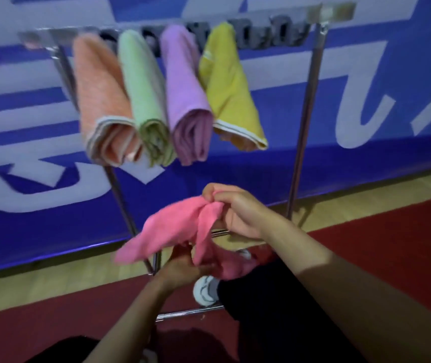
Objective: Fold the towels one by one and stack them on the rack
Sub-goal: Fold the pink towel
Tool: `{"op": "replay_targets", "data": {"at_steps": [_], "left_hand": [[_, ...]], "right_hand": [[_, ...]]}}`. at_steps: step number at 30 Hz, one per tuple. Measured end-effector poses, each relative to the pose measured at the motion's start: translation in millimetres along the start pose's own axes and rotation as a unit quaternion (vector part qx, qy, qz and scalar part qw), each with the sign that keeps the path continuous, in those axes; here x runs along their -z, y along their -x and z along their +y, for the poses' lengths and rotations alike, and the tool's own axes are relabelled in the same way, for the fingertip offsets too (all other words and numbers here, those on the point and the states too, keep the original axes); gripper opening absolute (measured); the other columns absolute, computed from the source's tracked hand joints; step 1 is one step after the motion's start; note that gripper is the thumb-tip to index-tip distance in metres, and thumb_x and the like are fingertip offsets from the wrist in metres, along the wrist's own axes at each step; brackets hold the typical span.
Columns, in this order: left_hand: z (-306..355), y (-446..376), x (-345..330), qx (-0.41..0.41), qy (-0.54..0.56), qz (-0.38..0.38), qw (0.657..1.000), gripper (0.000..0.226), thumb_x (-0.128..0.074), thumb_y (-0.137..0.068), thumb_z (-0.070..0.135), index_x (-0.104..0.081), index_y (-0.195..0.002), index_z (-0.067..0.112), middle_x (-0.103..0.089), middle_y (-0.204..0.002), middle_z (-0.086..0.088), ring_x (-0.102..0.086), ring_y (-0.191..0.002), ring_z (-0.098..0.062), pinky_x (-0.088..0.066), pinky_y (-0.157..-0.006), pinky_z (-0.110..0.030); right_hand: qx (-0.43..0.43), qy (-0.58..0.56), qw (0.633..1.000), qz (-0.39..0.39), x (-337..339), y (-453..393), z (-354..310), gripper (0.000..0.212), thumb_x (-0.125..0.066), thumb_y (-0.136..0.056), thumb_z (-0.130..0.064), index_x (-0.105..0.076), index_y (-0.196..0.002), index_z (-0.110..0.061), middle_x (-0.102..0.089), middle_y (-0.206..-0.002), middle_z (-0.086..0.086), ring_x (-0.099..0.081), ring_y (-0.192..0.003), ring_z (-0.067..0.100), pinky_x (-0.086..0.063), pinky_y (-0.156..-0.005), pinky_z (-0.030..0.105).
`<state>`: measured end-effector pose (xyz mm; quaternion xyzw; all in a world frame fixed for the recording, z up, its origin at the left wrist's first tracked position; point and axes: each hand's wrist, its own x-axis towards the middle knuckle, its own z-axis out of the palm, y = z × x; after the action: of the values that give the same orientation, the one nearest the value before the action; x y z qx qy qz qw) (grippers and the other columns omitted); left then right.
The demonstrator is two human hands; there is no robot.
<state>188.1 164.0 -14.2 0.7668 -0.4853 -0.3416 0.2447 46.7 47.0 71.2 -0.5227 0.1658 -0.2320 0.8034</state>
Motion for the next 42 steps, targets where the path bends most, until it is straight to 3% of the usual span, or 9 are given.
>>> {"op": "replay_targets", "data": {"at_steps": [2,6,9,14,17,21,27,34,42], "left_hand": [[-26,12,11,0.056,0.045,0.009,0.997,0.087,-0.076,-0.083,0.066,-0.049,-0.147,0.013,-0.05,-0.145,0.001,-0.048,-0.139,-0.021,-0.038,-0.114,-0.025],[-69,26,30,0.099,0.293,0.0,0.951,0.032,-0.065,-0.102,0.03,-0.067,-0.129,0.014,-0.066,-0.139,-0.014,-0.069,-0.119,-0.021,-0.054,-0.1,-0.03],[-85,31,52,0.11,0.504,0.014,0.857,0.021,-0.065,-0.097,0.016,-0.071,-0.109,0.0,-0.075,-0.11,-0.028,-0.077,-0.079,-0.022,-0.061,-0.075,-0.036],[-70,45,102,0.012,0.733,0.042,0.679,0.03,-0.057,-0.101,0.029,-0.078,-0.095,0.008,-0.077,-0.097,-0.014,-0.076,-0.091,-0.024,-0.063,-0.085,-0.042],[-69,33,113,0.037,0.739,0.006,0.673,0.051,-0.048,-0.104,0.038,-0.079,-0.081,0.005,-0.076,-0.085,-0.014,-0.075,-0.081,-0.029,-0.057,-0.095,-0.044],[-59,5,124,0.016,0.702,0.039,0.711,0.041,-0.051,-0.103,0.021,-0.078,-0.075,0.008,-0.07,-0.077,-0.019,-0.071,-0.074,-0.032,-0.062,-0.082,-0.041],[-80,-20,140,0.008,0.727,0.055,0.685,0.007,-0.064,-0.089,0.017,-0.066,-0.086,0.011,-0.062,-0.081,-0.012,-0.064,-0.077,-0.026,-0.058,-0.081,-0.041],[-103,-30,169,-0.004,0.753,0.037,0.657,0.045,-0.061,-0.092,0.019,-0.058,-0.132,-0.001,-0.062,-0.124,-0.023,-0.062,-0.115,-0.036,-0.051,-0.106,-0.053],[-119,-24,196,0.096,0.649,0.118,0.745,0.029,-0.051,-0.091,-0.001,-0.068,-0.114,-0.004,-0.073,-0.112,-0.023,-0.069,-0.106,-0.033,-0.054,-0.099,-0.042]], "right_hand": [[-0.03,0.023,0.998,-0.055,-34,-9,10,0.039,-0.033,-0.096,0.005,-0.06,-0.077,-0.017,-0.048,-0.073,0.007,-0.052,-0.064,0.019,-0.05,-0.063,0.033],[-0.06,0.035,0.995,-0.065,-56,-31,22,0.024,-0.046,-0.102,-0.003,-0.067,-0.099,-0.014,-0.064,-0.087,0.01,-0.064,-0.082,0.027,-0.053,-0.092,0.049],[-0.095,0.083,0.991,-0.044,-49,-51,31,0.021,-0.055,-0.104,-0.023,-0.066,-0.121,-0.017,-0.07,-0.117,0.01,-0.07,-0.111,0.032,-0.05,-0.107,0.053],[-0.221,0.226,0.945,-0.08,-39,-73,80,0.063,-0.043,-0.095,-0.073,-0.067,-0.129,-0.025,-0.071,-0.128,-0.001,-0.065,-0.122,0.019,-0.042,-0.116,0.047],[-0.267,0.207,0.932,-0.135,-41,-84,103,0.089,-0.024,-0.08,-0.092,-0.072,-0.112,-0.025,-0.072,-0.116,-0.001,-0.063,-0.113,0.016,-0.041,-0.111,0.037],[-0.245,0.143,0.95,-0.131,-37,-103,122,0.096,-0.068,-0.047,-0.095,-0.066,-0.11,-0.022,-0.074,-0.102,-0.001,-0.068,-0.09,0.011,-0.053,-0.084,0.029],[-0.194,0.314,0.905,-0.212,-59,-131,126,0.041,-0.064,-0.085,-0.052,-0.07,-0.113,-0.022,-0.075,-0.11,-0.017,-0.068,-0.103,-0.003,-0.052,-0.1,0.027],[-0.234,0.254,0.902,-0.257,-62,-169,129,0.043,-0.077,-0.089,-0.02,-0.065,-0.13,-0.013,-0.072,-0.128,0.006,-0.066,-0.122,0.023,-0.053,-0.103,0.037],[-0.334,0.09,0.922,-0.176,-71,-186,114,0.059,-0.041,-0.087,-0.059,-0.065,-0.125,-0.021,-0.078,-0.112,0.003,-0.075,-0.1,0.013,-0.061,-0.078,0.027]]}}
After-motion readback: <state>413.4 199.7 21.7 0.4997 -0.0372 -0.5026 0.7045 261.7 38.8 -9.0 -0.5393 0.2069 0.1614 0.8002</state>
